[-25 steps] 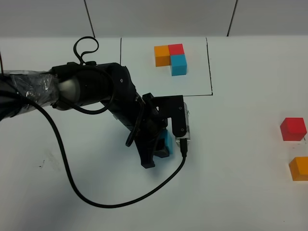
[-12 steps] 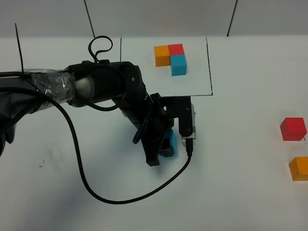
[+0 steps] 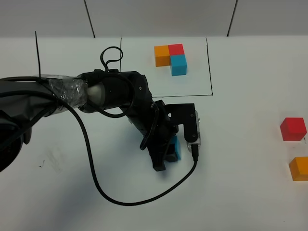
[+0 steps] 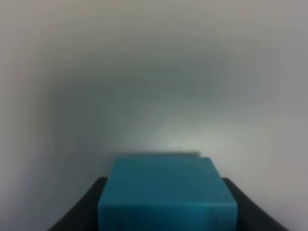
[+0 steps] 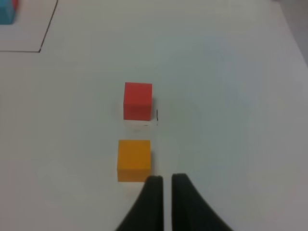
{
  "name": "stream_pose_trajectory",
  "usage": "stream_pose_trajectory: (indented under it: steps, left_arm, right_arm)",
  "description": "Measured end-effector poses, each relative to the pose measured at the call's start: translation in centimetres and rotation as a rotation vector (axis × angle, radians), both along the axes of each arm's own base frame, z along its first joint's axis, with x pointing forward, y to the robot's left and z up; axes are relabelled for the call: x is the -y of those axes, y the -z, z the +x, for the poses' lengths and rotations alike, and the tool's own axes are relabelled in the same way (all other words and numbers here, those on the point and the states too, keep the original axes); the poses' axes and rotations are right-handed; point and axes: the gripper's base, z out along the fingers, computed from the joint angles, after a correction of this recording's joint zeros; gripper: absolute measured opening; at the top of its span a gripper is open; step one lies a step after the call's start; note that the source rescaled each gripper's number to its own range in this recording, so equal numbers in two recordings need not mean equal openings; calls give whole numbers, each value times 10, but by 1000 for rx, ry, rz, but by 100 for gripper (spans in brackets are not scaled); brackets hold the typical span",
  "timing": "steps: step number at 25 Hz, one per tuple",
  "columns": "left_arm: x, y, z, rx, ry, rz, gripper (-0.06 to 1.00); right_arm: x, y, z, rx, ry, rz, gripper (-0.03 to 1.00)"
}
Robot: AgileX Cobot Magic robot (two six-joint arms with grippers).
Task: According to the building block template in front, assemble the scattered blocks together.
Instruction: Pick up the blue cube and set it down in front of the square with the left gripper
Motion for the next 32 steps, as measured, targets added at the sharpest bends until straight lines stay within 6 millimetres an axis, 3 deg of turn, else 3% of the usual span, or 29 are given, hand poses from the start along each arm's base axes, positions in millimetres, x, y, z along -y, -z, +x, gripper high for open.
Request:
stream_pose_trajectory:
  steps: [32]
  left_arm:
    - [6,13,4,-14,-53,-8,54]
  right_arm:
    - [0,0,0,0,0,0,0]
